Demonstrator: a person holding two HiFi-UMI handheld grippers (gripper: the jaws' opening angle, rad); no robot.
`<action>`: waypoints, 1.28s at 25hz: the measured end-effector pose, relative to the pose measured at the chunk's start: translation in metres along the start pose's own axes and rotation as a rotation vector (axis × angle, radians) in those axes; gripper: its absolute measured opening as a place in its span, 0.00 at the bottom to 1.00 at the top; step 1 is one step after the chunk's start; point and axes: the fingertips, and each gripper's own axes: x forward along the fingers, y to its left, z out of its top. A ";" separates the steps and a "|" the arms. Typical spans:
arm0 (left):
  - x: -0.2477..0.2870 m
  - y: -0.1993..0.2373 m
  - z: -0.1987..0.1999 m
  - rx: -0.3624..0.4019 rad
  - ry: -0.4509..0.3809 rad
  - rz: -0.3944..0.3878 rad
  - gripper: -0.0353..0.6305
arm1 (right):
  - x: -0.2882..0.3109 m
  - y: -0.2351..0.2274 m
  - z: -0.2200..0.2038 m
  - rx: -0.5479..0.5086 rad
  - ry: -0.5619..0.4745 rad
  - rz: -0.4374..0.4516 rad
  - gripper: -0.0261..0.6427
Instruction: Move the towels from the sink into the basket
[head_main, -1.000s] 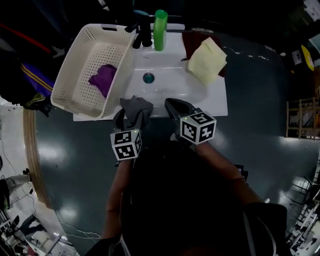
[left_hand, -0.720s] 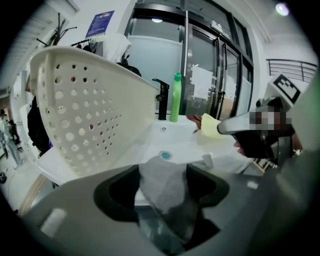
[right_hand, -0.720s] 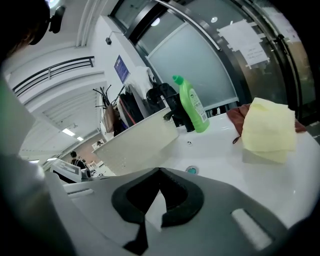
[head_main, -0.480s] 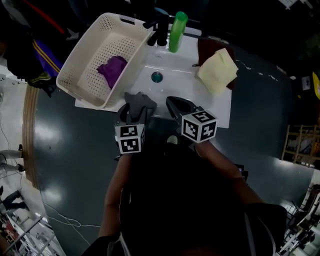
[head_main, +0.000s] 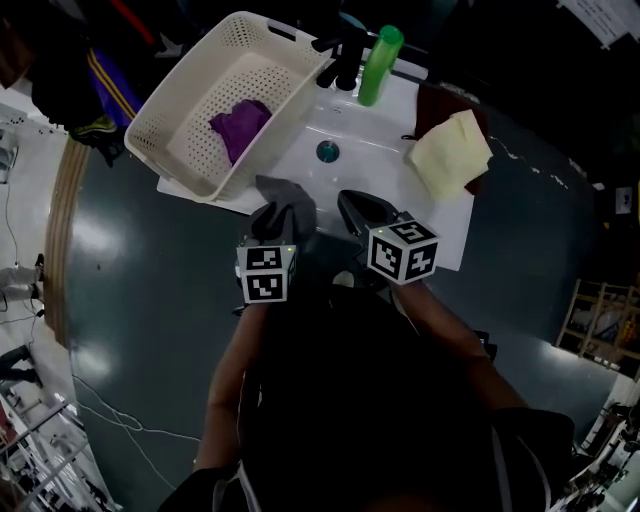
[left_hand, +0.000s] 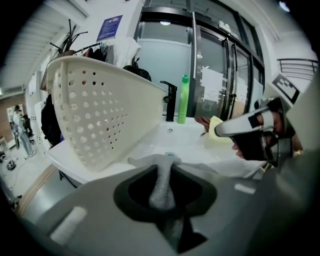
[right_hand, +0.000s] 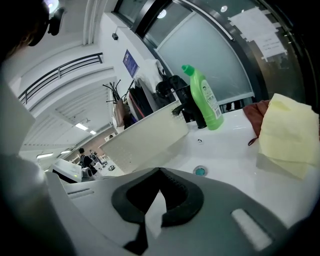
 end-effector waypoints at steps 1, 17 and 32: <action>0.000 0.001 0.000 -0.010 0.000 0.005 0.15 | 0.001 0.000 0.000 -0.002 0.001 0.004 0.03; -0.021 -0.002 0.039 -0.125 -0.136 -0.072 0.09 | 0.003 0.011 0.009 -0.027 -0.011 0.031 0.03; -0.055 -0.031 0.113 -0.080 -0.244 -0.271 0.09 | -0.011 0.046 0.062 -0.062 -0.080 0.023 0.03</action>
